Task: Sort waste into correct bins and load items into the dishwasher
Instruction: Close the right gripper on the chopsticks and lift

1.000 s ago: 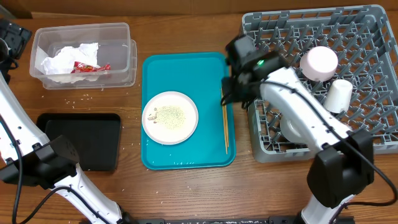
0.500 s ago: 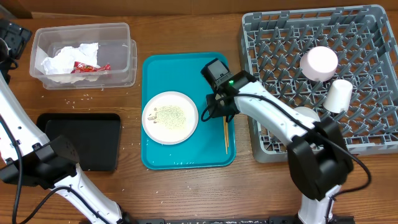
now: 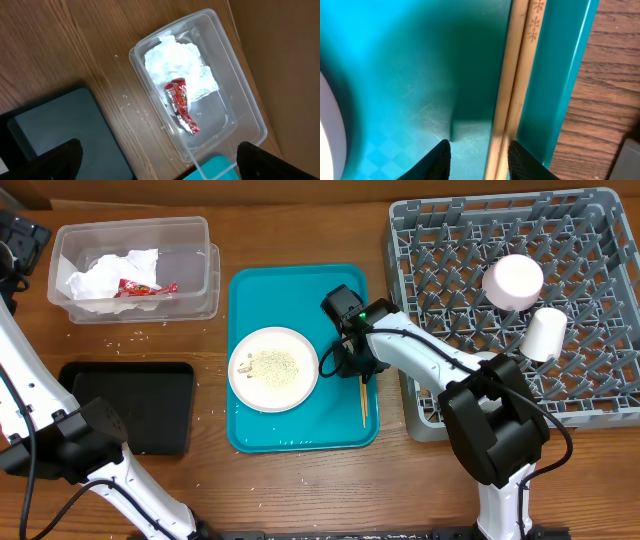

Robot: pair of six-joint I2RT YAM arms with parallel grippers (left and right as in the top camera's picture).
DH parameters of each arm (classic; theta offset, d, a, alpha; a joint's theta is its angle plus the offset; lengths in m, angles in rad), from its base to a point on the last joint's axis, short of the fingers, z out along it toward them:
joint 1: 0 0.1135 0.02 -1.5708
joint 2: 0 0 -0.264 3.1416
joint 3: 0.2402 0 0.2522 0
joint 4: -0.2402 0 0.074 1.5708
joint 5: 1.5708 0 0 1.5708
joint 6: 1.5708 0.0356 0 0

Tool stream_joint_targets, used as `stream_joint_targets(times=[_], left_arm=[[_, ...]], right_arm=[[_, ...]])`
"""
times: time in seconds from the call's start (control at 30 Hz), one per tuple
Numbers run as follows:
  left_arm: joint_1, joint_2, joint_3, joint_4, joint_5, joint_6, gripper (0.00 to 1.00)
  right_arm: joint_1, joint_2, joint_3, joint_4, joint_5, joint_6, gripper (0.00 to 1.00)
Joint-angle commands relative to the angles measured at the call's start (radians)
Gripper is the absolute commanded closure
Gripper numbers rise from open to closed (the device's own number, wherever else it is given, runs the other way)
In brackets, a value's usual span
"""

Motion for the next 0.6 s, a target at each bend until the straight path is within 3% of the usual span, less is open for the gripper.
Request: stream_joint_targets(times=[0.0,0.4,0.57], left_arm=[[-0.008,0.006,0.000,0.002,-0.010,0.019,0.00],[-0.008,0.006,0.000,0.002,-0.010,0.019,0.00],[-0.008,0.006,0.000,0.002,-0.010,0.019,0.00]], right_arm=[[-0.001,0.005,0.000,0.007,-0.011,0.017,0.60],[-0.001,0.014,-0.026,0.036,-0.037,0.069,0.61],[-0.001,0.014,-0.026,0.038,-0.036,0.069,0.68]])
